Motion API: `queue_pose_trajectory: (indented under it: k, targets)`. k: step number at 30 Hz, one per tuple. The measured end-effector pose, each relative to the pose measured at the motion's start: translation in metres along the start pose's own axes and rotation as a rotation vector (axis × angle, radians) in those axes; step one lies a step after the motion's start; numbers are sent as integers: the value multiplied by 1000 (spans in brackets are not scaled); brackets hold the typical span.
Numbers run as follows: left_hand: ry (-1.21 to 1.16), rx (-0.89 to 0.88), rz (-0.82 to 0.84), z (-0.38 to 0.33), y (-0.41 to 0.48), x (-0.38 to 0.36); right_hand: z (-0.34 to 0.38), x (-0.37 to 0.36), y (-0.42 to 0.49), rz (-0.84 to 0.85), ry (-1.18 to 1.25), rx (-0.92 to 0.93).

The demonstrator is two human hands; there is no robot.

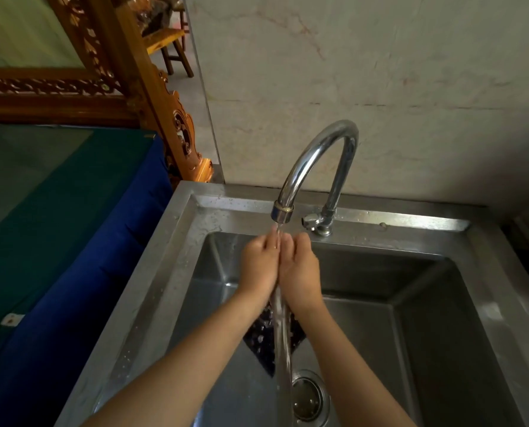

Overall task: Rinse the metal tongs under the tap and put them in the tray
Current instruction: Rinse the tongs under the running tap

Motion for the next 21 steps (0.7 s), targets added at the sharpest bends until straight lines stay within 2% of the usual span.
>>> queue_pose_trajectory:
  k: [3, 6, 8, 11, 14, 18, 21]
  targets:
    - [-31, 21, -138, -15, 22, 6, -7, -8, -23, 112, -21, 55]
    - [-64, -44, -187, -29, 31, 8, -10, -11, -32, 161, 42, 55]
    - [-26, -35, -127, -25, 25, 5, -8, -9, -25, 126, 121, -2]
    - [-36, 39, 63, -9, 2, -1, -8, 0, -9, 61, 124, -67]
    - [-72, 115, 102, -9, 6, 1, -15, 3, -18, 128, 115, -65]
    - [-296, 339, 71, -4, 17, -9, -22, 4, -31, 232, 135, -34]
    - [-503, 373, 136, -4, 14, -16, -24, 11, -31, 275, 148, -5]
Point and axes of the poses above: each hand's wrist, its own y-axis towards the middle knuckle, its own x-axis out of the back of the hand, z = x × y, the point moved 4 cm from there along y, towards the middle knuckle, and after that the axes turned 2 degrees about x, right-handed, at the moved point
